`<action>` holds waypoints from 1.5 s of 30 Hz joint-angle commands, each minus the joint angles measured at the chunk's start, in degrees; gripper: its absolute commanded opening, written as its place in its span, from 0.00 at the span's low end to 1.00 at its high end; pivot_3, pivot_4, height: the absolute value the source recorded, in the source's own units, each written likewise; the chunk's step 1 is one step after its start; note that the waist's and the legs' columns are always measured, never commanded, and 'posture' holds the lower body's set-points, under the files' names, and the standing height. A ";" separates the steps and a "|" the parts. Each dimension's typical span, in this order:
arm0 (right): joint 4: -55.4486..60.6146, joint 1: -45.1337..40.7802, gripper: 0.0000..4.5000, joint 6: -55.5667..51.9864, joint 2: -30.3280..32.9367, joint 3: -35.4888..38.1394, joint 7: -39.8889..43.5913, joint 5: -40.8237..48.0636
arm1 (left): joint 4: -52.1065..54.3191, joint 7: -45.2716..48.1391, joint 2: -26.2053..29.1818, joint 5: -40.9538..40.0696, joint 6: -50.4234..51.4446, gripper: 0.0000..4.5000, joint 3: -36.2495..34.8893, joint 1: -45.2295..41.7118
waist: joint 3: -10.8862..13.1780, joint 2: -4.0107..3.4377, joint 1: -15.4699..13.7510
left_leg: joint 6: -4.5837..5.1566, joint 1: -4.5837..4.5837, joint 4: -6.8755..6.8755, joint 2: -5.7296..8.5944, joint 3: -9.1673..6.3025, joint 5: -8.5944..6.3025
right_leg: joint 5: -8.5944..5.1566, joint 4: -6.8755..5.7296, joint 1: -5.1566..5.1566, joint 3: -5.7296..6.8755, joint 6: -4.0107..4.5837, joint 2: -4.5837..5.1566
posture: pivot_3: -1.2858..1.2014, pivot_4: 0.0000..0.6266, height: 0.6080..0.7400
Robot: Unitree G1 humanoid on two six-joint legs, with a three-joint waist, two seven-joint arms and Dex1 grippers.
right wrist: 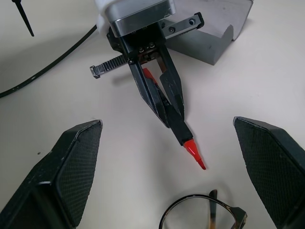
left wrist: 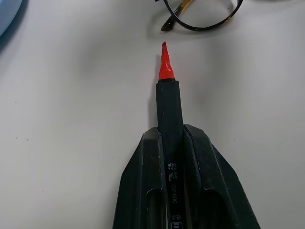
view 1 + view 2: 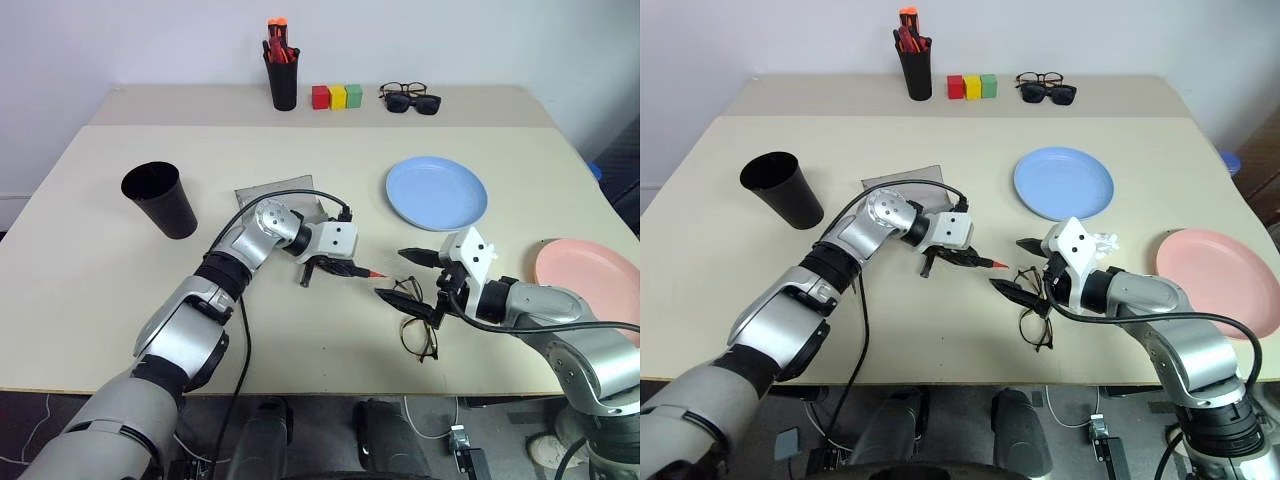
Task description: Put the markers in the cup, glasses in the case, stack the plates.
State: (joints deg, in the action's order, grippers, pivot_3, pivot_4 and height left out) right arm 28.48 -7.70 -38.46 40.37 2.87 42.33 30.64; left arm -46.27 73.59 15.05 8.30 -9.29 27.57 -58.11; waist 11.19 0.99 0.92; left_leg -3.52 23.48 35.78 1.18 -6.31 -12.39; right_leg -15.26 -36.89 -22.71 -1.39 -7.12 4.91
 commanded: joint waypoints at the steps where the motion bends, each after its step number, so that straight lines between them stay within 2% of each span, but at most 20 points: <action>1: 1.78 -1.25 1.00 0.17 -0.12 0.55 0.19 1.00 | 0.75 -2.25 0.43 -1.44 3.13 0.00 -3.58 0.22 | 0.00 0.00 0.07 | 0.00 0.00 0.00 0.00 0.00 0.00 | 0.00 -0.02 -0.01 0.00 0.00 0.00 | 0.52 0.24 1.00; 4: 1.58 -2.04 1.00 -0.07 0.15 0.40 0.61 1.14 | 6.88 -5.17 2.08 -9.58 11.72 0.00 -13.39 -0.18 | 0.03 0.02 0.29 | 0.00 0.00 0.01 0.00 0.00 0.00 | -0.01 -0.09 -0.06 -0.02 0.00 0.00 | 0.52 0.24 1.00; 6: 1.39 -2.44 1.00 -0.06 0.26 0.42 0.84 1.11 | 10.79 -9.48 4.03 -11.92 14.41 0.00 -18.54 -0.18 | 0.05 0.03 0.36 | 0.00 0.05 0.01 -0.01 -0.02 0.00 | -0.01 -0.15 -0.14 -0.01 0.00 -0.01 | 0.52 0.24 1.00; 12: 0.41 -6.96 1.00 -0.16 -2.44 -3.07 0.78 0.93 | 28.08 -37.75 7.95 -14.29 15.81 0.00 -37.65 3.33 | 0.05 0.03 0.24 | 0.00 0.03 0.03 -0.01 -0.01 0.00 | -0.01 -0.18 -0.15 -0.03 -0.01 0.01 | 0.52 0.24 1.00; 17: -0.61 -11.96 1.00 0.30 -8.48 -8.23 -1.65 -0.66 | 44.94 -53.04 9.85 -10.24 21.35 0.00 -44.80 13.47 | 0.03 0.00 0.25 | -0.01 -0.03 -0.02 -0.01 0.00 0.00 | -0.01 -0.21 -0.15 -0.07 -0.01 0.01 | 0.52 0.24 1.00; 19: -2.72 -15.58 1.00 0.68 -12.45 -10.35 -4.26 -2.32 | 49.60 -57.03 8.82 -10.77 23.26 0.00 -47.11 18.21 | 0.03 0.00 0.16 | -0.04 -0.04 0.02 -0.01 -0.01 0.02 | -0.01 -0.23 -0.13 -0.06 -0.01 0.00 | 0.52 0.24 1.00; 23: -5.86 -20.02 1.00 1.85 -18.80 -13.47 -6.78 -4.42 | 52.28 -62.31 7.69 -10.77 23.78 0.00 -48.79 24.31 | 0.02 0.04 -0.24 | -0.05 -0.02 0.11 0.00 -0.04 0.02 | 0.00 -0.25 -0.11 -0.04 0.00 0.00 | 0.52 0.24 1.00; 26: -6.71 -20.91 1.00 2.35 -20.99 -14.77 -6.81 -5.11 | 51.39 -64.79 8.00 -9.89 22.23 0.00 -48.59 26.98 | 0.00 0.07 -0.32 | -0.05 0.02 0.10 0.02 -0.06 0.02 | 0.00 -0.21 -0.11 -0.02 0.00 0.01 | 0.52 0.24 1.00; 34: -6.92 -21.19 1.00 2.87 -21.75 -14.98 -5.75 -5.42 | 48.25 -67.13 7.25 -11.32 18.24 0.00 -48.74 30.63 | 0.00 0.07 0.19 | -0.05 0.01 0.06 0.03 -0.04 0.02 | 0.00 -0.23 -0.14 -0.03 0.01 0.00 | 0.52 0.24 1.00; 45: -5.54 -20.05 1.00 2.54 -21.59 -15.09 -5.66 -5.14 | 40.19 -66.42 8.11 -13.20 11.62 0.00 -48.13 28.92 | 0.00 0.07 0.09 | -0.05 0.00 0.05 0.01 -0.04 0.02 | 0.00 -0.23 -0.15 -0.03 0.01 0.00 | 0.52 0.24 1.00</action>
State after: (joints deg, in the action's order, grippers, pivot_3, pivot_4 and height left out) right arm 20.56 -27.55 -36.68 19.10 -12.75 36.39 24.96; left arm -6.76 7.09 22.15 -4.18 4.06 -20.40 -27.72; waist 11.19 1.06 1.01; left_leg -3.57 23.48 35.83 1.19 -6.35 -12.37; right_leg -15.26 -37.12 -22.86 -1.42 -7.11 4.91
